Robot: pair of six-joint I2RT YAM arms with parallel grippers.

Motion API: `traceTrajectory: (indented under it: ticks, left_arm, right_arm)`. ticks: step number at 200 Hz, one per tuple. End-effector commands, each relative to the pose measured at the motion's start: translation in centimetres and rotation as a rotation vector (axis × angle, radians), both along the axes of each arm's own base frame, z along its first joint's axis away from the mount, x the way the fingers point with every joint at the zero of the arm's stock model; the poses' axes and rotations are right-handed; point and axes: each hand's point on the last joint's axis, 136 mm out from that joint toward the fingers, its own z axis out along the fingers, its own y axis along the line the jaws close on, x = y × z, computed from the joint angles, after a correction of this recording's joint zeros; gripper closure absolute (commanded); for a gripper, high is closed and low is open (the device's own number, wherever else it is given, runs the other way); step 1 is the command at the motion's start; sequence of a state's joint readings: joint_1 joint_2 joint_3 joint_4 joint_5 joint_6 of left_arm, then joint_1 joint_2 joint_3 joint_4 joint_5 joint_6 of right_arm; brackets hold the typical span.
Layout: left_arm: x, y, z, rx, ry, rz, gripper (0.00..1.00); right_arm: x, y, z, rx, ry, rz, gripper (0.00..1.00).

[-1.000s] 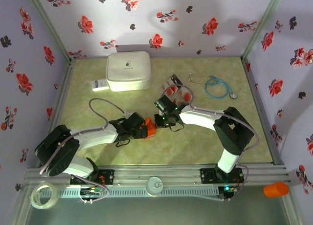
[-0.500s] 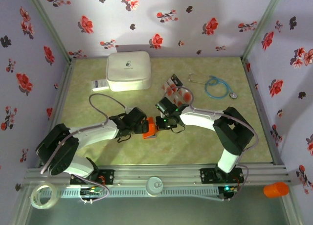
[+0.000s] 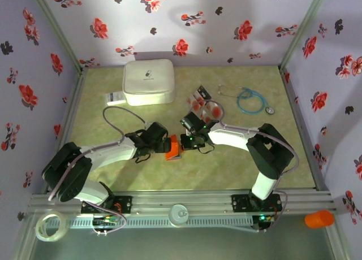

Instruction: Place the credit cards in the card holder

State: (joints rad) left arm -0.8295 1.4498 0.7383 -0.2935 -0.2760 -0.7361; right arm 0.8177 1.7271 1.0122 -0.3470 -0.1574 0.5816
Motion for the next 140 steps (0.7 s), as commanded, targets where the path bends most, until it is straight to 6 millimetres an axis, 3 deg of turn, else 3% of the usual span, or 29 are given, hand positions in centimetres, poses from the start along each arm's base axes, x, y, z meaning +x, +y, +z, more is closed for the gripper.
traceTrajectory:
  ticks: [1,46,105,140]
  left_arm:
    - [0.1,-0.8,0.2,-0.007,-0.014,-0.041,0.0]
    - [-0.7,-0.8,-1.3,0.019,0.017,-0.06,0.0]
    - [-1.6,0.2,-2.6,0.147,0.037,-0.08,0.0]
    - [-1.9,0.3,-3.2,0.184,0.042,-0.093,0.0]
  right_arm:
    - [0.1,-0.6,0.1,-0.009,-0.014,0.004,1.0]
    - [0.2,-0.5,0.6,-0.002,-0.019,0.003,0.95]
    - [0.8,-0.9,2.8,0.027,-0.051,-0.017,0.74]
    - [1.0,-1.2,3.0,0.02,-0.052,-0.023,0.72]
